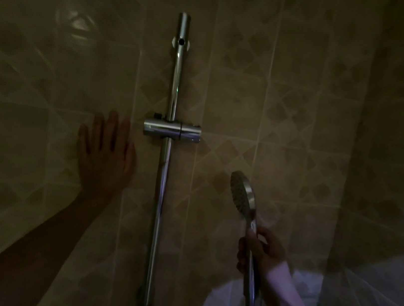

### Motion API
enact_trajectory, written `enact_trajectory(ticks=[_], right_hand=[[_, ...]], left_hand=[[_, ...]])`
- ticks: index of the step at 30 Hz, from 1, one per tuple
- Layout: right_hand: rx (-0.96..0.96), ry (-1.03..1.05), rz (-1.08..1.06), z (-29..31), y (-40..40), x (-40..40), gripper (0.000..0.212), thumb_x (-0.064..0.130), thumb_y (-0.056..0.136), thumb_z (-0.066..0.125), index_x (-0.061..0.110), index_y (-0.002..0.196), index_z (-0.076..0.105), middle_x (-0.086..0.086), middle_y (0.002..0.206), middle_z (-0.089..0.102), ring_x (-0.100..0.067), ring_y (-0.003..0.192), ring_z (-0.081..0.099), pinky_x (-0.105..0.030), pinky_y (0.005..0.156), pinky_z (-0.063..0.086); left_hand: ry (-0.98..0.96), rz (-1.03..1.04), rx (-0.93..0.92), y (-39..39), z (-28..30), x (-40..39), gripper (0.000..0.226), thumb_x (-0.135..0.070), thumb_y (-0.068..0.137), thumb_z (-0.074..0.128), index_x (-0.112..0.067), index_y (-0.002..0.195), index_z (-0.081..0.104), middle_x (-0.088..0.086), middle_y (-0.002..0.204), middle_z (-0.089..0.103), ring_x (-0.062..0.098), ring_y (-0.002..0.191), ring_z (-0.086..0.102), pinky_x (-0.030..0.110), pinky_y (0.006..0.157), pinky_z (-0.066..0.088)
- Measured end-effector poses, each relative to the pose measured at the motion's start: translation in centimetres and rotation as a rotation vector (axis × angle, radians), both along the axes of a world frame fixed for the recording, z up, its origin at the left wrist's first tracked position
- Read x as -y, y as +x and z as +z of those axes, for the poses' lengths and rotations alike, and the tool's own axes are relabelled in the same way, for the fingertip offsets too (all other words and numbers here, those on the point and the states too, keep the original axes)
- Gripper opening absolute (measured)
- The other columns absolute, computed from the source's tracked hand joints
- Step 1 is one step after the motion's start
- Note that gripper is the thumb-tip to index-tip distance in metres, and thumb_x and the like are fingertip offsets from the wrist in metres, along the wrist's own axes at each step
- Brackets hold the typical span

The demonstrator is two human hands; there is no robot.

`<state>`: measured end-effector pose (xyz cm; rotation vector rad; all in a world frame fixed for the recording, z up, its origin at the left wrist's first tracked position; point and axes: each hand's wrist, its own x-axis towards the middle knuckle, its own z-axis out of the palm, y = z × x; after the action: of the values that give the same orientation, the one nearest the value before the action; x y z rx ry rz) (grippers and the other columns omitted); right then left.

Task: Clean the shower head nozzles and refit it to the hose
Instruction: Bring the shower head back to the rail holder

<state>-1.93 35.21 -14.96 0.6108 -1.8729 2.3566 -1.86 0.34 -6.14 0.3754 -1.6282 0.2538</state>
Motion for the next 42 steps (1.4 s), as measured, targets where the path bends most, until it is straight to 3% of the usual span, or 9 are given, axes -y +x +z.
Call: enact_trajectory(ticks=[5, 9, 12, 15, 18, 24, 37, 40, 42], right_hand=[[-0.174, -0.065, 0.031, 6.1, -1.7, 1.4, 0.014, 0.018, 0.092, 0.060, 0.008, 0.103, 0.061, -0.011, 0.080, 0.062, -0.020, 0.059, 0.057, -0.033, 0.052, 0.048], [-0.305, -0.056, 0.034, 12.0, -2.5, 2.9, 0.014, 0.013, 0.092, 0.062, 0.007, 0.105, 0.065, -0.012, 0.073, 0.060, -0.020, 0.062, 0.057, -0.033, 0.055, 0.050], [-0.390, -0.064, 0.086, 16.3, -3.1, 4.5, 0.018, 0.020, 0.094, 0.060, 0.008, 0.104, 0.068, -0.011, 0.084, 0.066, -0.020, 0.071, 0.062, -0.034, 0.065, 0.052], [-0.404, -0.052, 0.048, 20.0, -4.1, 6.3, 0.025, 0.025, 0.098, 0.052, 0.009, 0.107, 0.069, -0.008, 0.098, 0.073, -0.017, 0.089, 0.069, -0.030, 0.076, 0.055], [-0.292, -0.159, 0.166, 22.8, -4.5, 8.3, 0.030, 0.008, 0.096, 0.039, -0.002, 0.111, 0.063, -0.008, 0.091, 0.069, -0.018, 0.084, 0.064, -0.027, 0.069, 0.051], [-0.208, -0.293, 0.298, 25.6, -4.1, 11.6, 0.027, 0.001, 0.082, 0.035, 0.003, 0.094, 0.059, -0.008, 0.076, 0.059, -0.017, 0.066, 0.054, -0.029, 0.066, 0.046], [-0.405, -0.306, 0.169, 30.3, -3.2, 13.4, 0.021, 0.005, 0.087, 0.040, 0.010, 0.078, 0.059, -0.005, 0.072, 0.060, -0.014, 0.062, 0.058, -0.026, 0.061, 0.049], [-0.432, -0.269, 0.113, 30.1, -3.1, 14.1, 0.023, 0.010, 0.089, 0.040, 0.010, 0.075, 0.058, -0.005, 0.066, 0.061, -0.017, 0.065, 0.059, -0.031, 0.064, 0.050], [-0.485, -0.203, 0.047, 29.1, -3.4, 14.7, 0.017, 0.018, 0.086, 0.042, 0.012, 0.078, 0.055, -0.012, 0.075, 0.058, -0.025, 0.073, 0.056, -0.037, 0.071, 0.047]], left_hand=[[-0.012, 0.012, -0.036, 0.0, 0.1, 0.0, 0.051, -0.035, 0.098, 0.033, -0.019, 0.146, 0.029, 0.008, 0.155, 0.026, 0.028, 0.145, 0.019, 0.054, 0.115, 0.019], [-0.021, 0.000, -0.048, 0.0, 0.2, 0.0, 0.052, -0.034, 0.097, 0.035, -0.018, 0.146, 0.031, 0.008, 0.155, 0.026, 0.028, 0.145, 0.020, 0.054, 0.115, 0.019], [-0.019, -0.008, -0.040, 0.0, 0.2, 0.0, 0.053, -0.036, 0.097, 0.033, -0.018, 0.146, 0.030, 0.008, 0.155, 0.026, 0.028, 0.145, 0.019, 0.055, 0.115, 0.019], [-0.037, -0.014, -0.045, -0.1, 0.3, 0.2, 0.053, -0.035, 0.096, 0.035, -0.018, 0.146, 0.030, 0.009, 0.155, 0.027, 0.028, 0.145, 0.020, 0.055, 0.114, 0.020], [-0.033, -0.015, -0.046, -0.1, 0.3, 0.2, 0.054, -0.035, 0.095, 0.037, -0.019, 0.146, 0.030, 0.008, 0.155, 0.026, 0.028, 0.146, 0.018, 0.055, 0.115, 0.019], [-0.038, -0.001, -0.062, -0.1, 0.3, 0.1, 0.052, -0.035, 0.095, 0.037, -0.018, 0.144, 0.035, 0.008, 0.154, 0.029, 0.028, 0.144, 0.022, 0.055, 0.114, 0.021], [-0.034, 0.001, -0.059, -0.3, 0.4, 0.3, 0.053, -0.034, 0.093, 0.041, -0.019, 0.144, 0.036, 0.008, 0.153, 0.031, 0.027, 0.144, 0.023, 0.055, 0.113, 0.022], [-0.030, 0.006, -0.051, -0.4, 0.4, 0.3, 0.054, -0.034, 0.094, 0.041, -0.019, 0.144, 0.033, 0.008, 0.154, 0.030, 0.027, 0.144, 0.023, 0.055, 0.114, 0.021], [-0.027, 0.015, -0.035, -0.3, 0.3, 0.4, 0.054, -0.035, 0.094, 0.039, -0.019, 0.145, 0.030, 0.008, 0.155, 0.027, 0.027, 0.144, 0.022, 0.054, 0.115, 0.020]])
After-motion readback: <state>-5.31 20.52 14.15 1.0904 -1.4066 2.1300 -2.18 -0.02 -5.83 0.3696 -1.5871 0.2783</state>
